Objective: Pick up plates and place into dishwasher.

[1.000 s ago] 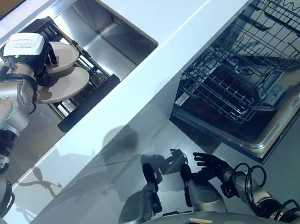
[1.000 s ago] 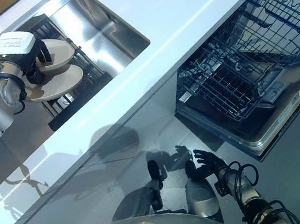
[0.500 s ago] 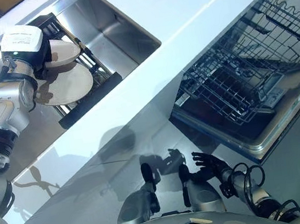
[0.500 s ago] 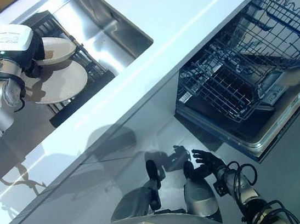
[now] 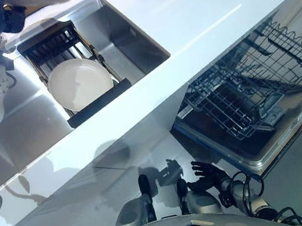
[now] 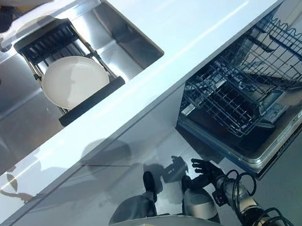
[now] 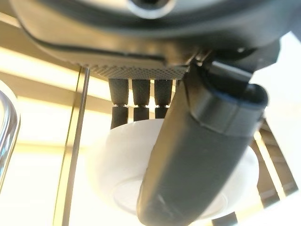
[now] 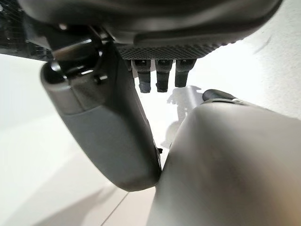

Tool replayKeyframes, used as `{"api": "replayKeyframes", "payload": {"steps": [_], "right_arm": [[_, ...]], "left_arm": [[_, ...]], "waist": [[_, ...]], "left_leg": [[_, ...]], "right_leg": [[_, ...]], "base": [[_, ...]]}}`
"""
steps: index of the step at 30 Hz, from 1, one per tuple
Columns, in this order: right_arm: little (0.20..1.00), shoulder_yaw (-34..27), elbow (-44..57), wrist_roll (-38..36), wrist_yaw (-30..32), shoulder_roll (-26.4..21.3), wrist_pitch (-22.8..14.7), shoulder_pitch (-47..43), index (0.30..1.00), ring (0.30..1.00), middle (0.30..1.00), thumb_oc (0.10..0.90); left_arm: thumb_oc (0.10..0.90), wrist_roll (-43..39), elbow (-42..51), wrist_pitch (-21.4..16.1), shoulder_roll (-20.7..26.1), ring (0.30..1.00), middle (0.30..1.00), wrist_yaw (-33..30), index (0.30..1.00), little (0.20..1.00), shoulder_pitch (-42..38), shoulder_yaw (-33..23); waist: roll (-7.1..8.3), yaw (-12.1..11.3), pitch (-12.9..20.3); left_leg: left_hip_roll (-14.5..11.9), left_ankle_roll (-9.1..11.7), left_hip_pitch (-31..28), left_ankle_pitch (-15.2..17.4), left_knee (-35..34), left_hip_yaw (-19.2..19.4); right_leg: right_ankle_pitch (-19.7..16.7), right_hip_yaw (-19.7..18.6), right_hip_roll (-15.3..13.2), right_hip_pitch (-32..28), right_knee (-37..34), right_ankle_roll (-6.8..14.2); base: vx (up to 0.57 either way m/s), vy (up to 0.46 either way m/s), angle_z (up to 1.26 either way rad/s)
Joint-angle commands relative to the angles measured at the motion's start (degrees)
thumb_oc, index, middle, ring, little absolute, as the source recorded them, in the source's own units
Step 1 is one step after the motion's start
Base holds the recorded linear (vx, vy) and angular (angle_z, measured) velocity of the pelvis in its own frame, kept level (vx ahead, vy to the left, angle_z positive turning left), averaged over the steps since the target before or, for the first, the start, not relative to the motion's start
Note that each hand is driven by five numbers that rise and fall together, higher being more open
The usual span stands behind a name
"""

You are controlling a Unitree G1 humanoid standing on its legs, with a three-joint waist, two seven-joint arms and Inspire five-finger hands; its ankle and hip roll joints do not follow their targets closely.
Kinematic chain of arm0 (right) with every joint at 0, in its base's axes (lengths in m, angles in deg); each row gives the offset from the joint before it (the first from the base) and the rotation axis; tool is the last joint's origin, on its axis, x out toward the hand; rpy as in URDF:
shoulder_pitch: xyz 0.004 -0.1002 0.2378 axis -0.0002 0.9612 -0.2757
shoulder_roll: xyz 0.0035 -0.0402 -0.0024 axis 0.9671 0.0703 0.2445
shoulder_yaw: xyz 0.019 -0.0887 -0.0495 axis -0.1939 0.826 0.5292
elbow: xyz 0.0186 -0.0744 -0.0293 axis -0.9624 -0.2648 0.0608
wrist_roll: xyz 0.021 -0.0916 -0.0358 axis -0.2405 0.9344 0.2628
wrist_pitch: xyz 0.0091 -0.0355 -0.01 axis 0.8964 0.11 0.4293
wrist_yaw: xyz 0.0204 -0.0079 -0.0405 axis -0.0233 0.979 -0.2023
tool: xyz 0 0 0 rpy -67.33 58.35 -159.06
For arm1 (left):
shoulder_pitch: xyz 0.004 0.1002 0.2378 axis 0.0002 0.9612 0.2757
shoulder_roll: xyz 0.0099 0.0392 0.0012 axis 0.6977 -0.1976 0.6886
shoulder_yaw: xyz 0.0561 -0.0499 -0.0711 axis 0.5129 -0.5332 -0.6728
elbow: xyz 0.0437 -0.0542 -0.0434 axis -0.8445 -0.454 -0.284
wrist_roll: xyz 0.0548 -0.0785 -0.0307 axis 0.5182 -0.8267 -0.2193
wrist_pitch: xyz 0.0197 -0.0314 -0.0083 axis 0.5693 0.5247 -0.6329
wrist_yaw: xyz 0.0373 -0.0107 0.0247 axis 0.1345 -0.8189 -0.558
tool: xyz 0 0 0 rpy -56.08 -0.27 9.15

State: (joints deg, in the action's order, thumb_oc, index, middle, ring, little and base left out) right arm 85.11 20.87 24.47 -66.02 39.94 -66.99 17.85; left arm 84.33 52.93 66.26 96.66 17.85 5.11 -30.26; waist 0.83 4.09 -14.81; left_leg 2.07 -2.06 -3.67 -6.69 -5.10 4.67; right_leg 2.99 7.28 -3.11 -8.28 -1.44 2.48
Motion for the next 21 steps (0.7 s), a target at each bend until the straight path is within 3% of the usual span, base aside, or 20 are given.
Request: {"api": "replayKeyframes", "payload": {"steps": [1, 4, 7, 13, 15, 21], "right_arm": [[0.9, -1.8, 2.24, -2.13, 0.12, -2.41, -4.61, 3.44, 0.9, 0.9, 0.9, 0.8], [0.9, -2.58, 5.57, -3.99, 1.26, -2.69, -6.12, 3.51, 0.9, 0.9, 0.9, 0.8], [0.9, -4.4, 20.17, -6.67, 5.45, -3.36, -4.71, 4.54, 0.9, 0.9, 0.9, 0.8], [0.9, -10.87, 39.26, -10.73, 11.6, -3.9, -10.72, 5.29, 0.9, 0.9, 0.9, 0.8], [0.9, -14.13, 47.66, -7.93, 16.44, -4.9, -13.67, 4.8, 0.9, 0.9, 0.9, 0.8], [0.9, -22.01, 62.08, 5.25, 33.43, -10.56, -16.3, 0.89, 0.9, 0.9, 0.9, 0.8]], "left_arm": [[0.1, 0.09, 0.96, -1.56, 3.28, 0.3, 0.3, -5.07, 0.3, 0.2, 1.36, -10.31], [0.1, -1.06, 2.71, -3.16, 3.28, 0.3, 0.3, -6.38, 0.3, 0.2, 4.01, -12.8], [0.1, -1.67, 6.37, -7.24, 2.08, 0.3, 0.3, -9.62, 0.3, 0.2, 11.19, -18.52], [0.1, 0.08, 12.35, -12.3, -1.55, 0.3, 0.3, -10.65, 0.3, 0.2, 20.14, -26.3], [0.1, -0.14, 14.1, -13.56, -2.14, 0.3, 0.3, -10.51, 0.3, 0.2, 21.68, -27.22], [0.1, -2.99, 16.92, -16.87, -2.34, 0.3, 0.3, -8.68, 0.3, 0.2, 23.4, -27.59]], "waist": [[-2.96, -0.58, 8.05], [-3.06, -0.59, 8.43], [-2.96, -0.23, 8.78], [-3.1, 1.04, 9.27], [-3.14, 1.46, 9.58], [-3.75, 1.88, 10.57]], "left_leg": [[1.91, 1.95, -3.47, 10.92, 2.72, 0.78], [1.72, 2.21, -3.54, 10.14, 2.22, 0.83], [1.55, 2.35, -3.75, 9.95, 1.93, 0.83], [1.25, 2.0, -4.39, 9.96, 1.51, 1.14], [1.22, 1.79, -4.58, 9.97, 1.23, 1.28], [1.12, 1.55, -4.9, 10.13, 0.69, 1.61]], "right_leg": [[1.91, -0.36, 2.3, 2.86, 3.11, 2.34], [1.16, -0.29, 2.61, 2.72, 2.54, 2.13], [0.9, -0.71, 2.97, 2.57, 2.1, 1.91], [1.08, -1.8, 3.31, 2.52, 2.23, 1.87], [1.16, -2.34, 3.47, 2.62, 2.31, 1.92], [1.02, -3.47, 3.8, 2.81, 2.09, 2.21]], "base": [[-0.05, -0.028, 0.02], [-0.09, -0.036, -0.01], [-0.08, -0.035, -0.07], [-0.03, -0.017, -0.09], [-0.03, -0.011, -0.07], [-0.01, -0.005, -0.05]]}}
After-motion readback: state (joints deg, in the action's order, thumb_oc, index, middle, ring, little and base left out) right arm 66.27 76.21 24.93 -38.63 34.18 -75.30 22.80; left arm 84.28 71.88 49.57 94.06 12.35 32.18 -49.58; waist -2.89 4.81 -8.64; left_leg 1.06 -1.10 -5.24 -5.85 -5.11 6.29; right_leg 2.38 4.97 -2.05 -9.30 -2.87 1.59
